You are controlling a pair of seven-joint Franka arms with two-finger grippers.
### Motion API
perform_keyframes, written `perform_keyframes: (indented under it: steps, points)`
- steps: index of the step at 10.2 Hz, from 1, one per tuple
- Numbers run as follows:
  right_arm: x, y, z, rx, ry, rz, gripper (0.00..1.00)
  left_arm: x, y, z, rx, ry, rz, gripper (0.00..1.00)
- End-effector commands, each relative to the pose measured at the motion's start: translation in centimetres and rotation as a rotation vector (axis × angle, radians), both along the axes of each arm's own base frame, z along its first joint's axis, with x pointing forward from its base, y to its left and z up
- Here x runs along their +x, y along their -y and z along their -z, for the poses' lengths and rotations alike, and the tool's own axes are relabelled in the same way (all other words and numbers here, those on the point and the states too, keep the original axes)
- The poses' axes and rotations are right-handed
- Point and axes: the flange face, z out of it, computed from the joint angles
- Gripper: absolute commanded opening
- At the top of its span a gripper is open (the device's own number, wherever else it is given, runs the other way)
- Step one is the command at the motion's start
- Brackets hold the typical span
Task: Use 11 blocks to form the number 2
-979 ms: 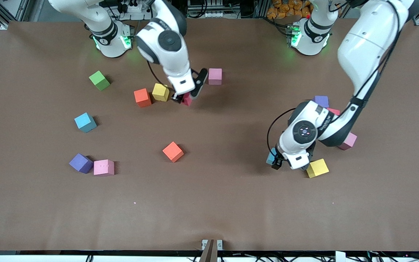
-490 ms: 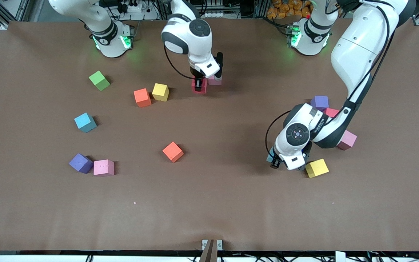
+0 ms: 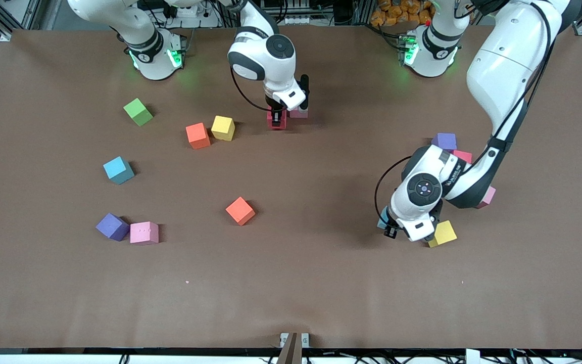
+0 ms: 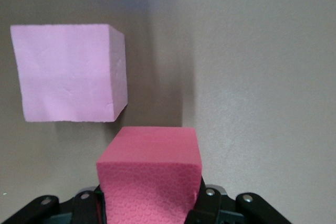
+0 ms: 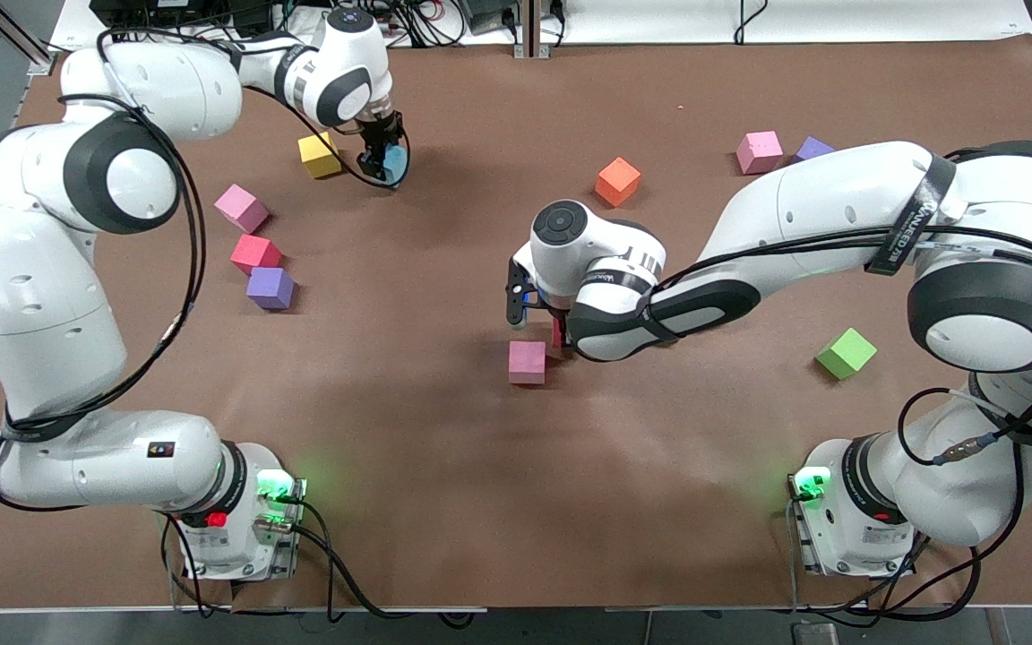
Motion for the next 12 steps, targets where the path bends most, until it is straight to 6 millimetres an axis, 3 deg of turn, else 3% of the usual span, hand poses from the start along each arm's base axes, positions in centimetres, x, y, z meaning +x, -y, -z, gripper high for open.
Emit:
perform_keyframes:
  steps: [1, 3, 8, 10, 12]
  points:
    - [-2.2, 0.7, 0.3, -0.013, -0.01, -0.042, 0.27, -0.3, -0.5, -1.1, 0.016, -0.02, -0.034, 0.0]
    - [-2.8, 0.6, -0.3, -0.005, -0.011, -0.052, 0.27, -0.3, -0.6, -1.1, 0.015, -0.022, -0.038, 0.0]
    - [-3.7, 0.6, 1.0, 0.008, -0.032, -0.053, 0.27, 0.1, -1.4, -1.7, 0.014, -0.011, -0.139, 0.0]
    - [-3.6, 1.2, 2.1, 0.035, -0.037, -0.043, 0.26, 0.3, -1.9, -2.7, 0.019, -0.003, -0.176, 0.0]
    - [-3.7, 1.1, 2.1, 0.037, -0.036, -0.045, 0.26, 0.9, -3.1, -5.2, 0.01, 0.03, -0.209, 0.0]
